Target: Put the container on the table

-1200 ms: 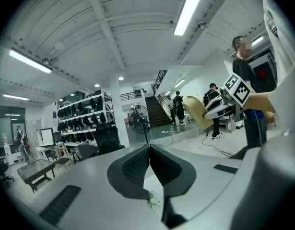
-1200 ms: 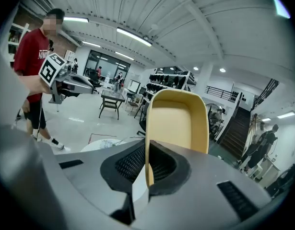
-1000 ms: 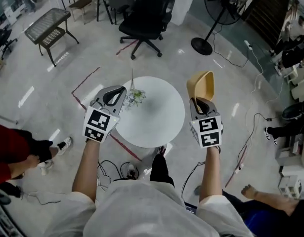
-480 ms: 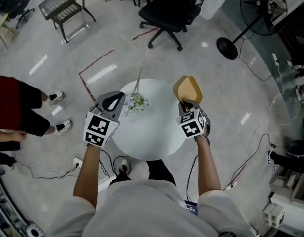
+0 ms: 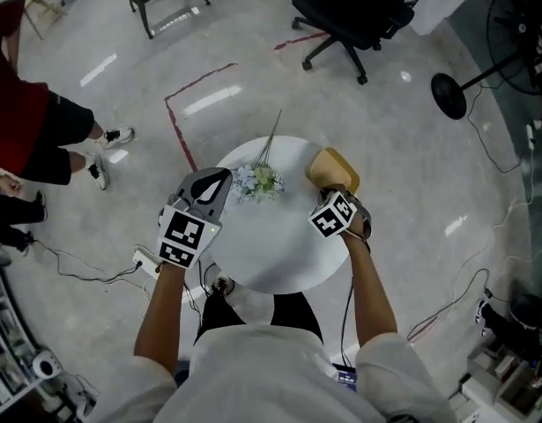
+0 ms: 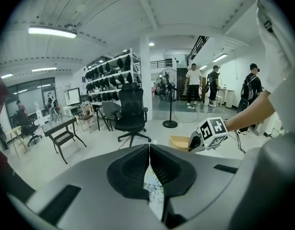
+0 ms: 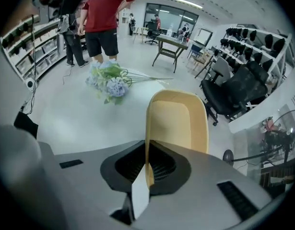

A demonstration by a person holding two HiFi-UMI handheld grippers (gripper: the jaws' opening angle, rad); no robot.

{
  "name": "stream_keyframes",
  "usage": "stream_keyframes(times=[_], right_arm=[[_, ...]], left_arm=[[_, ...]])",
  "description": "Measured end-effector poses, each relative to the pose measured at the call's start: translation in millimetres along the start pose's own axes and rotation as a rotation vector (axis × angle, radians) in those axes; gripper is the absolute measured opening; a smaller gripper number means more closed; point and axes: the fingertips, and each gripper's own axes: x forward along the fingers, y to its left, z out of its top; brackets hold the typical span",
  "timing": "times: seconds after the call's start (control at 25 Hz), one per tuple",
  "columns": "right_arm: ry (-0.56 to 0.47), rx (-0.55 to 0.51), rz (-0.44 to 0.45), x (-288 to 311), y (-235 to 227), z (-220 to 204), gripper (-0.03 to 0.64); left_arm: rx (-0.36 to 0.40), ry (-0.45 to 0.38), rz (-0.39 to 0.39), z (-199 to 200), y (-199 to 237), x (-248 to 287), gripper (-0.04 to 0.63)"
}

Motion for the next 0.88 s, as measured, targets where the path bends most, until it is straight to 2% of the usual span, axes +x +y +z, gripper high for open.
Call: stream_keyframes(times=[0.12,0.2,0.4,0.48,0.6,0.8,0.88], right_arm=[[0.007,-0.028,0.022,10.1,9.4,8.3,0.028],[0.01,-0.009,0.052,17.4,15.7,12.4,0.033],[-0.012,0.08,0.097,10.6,22.9,21.5,0.126],[-0.035,0.118,0.091,-4.9,22.0,24.3,0.137],[-0.073,0.2,0.038,-37.7,15.6,24.2,0.133],[-0.214,0.417,-0.13,-136.6,2.7,32.9,0.016],[-0.272,0.483,-0.214,-182.8,1.6,33.9,0.015]], left_arm=[[-0.01,0.021,0.017,-13.0,2.0,-7.1,0.02],[-0.014,0.029,0.024,-21.1,4.3,-11.1,0.02],[-0.008,0.026,0.017,-27.8,7.4,-26.4,0.02],[0.004,0.01,0.005,-22.1,7.0,-34.2,0.021],[0.024,-0.032,-0.017,-8.9,6.3,-47.3,0.02],[0.058,-0.128,-0.071,24.5,-0.5,-79.8,0.021],[0.077,-0.179,-0.096,40.7,-4.3,-93.9,0.02]])
